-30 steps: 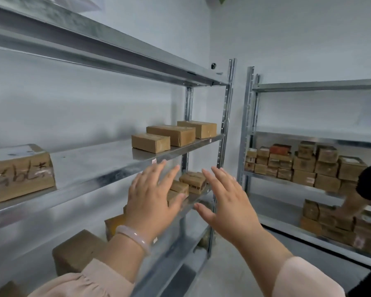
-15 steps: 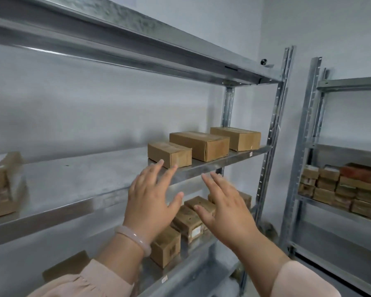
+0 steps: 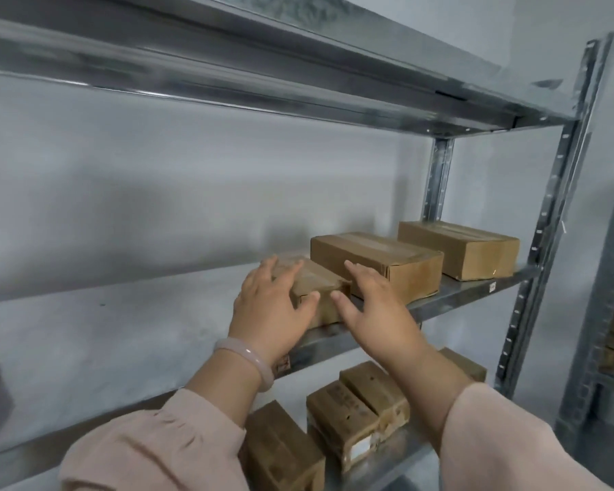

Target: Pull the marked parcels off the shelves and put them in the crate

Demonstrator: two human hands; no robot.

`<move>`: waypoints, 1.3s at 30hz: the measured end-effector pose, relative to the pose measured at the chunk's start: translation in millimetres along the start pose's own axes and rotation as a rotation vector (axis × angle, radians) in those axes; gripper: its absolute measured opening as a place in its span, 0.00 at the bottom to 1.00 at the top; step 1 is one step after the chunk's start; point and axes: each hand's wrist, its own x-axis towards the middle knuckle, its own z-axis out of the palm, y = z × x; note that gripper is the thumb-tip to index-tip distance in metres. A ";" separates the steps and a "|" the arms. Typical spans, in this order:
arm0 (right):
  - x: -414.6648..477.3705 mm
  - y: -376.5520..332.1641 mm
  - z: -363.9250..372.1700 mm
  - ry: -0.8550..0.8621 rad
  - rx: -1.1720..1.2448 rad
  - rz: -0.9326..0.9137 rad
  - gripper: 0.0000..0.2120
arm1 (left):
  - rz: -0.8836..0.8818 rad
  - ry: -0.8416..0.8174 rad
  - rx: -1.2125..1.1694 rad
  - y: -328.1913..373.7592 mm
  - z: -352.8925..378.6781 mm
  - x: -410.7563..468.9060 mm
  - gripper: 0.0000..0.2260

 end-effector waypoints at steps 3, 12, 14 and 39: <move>42.8 6.6 5.3 -0.005 0.162 0.068 0.28 | -0.116 -0.045 -0.030 -0.7 10.0 22.5 0.27; 84.6 23.6 28.4 -0.392 0.307 0.229 0.13 | -0.316 -0.155 -0.115 -6.8 30.0 43.6 0.27; 78.7 22.5 28.0 -0.339 0.425 0.204 0.07 | -0.286 -0.090 -0.182 -5.3 29.6 41.0 0.25; 39.5 7.2 40.4 -0.396 1.065 -0.119 0.19 | -0.392 0.286 -1.408 10.0 2.3 6.7 0.24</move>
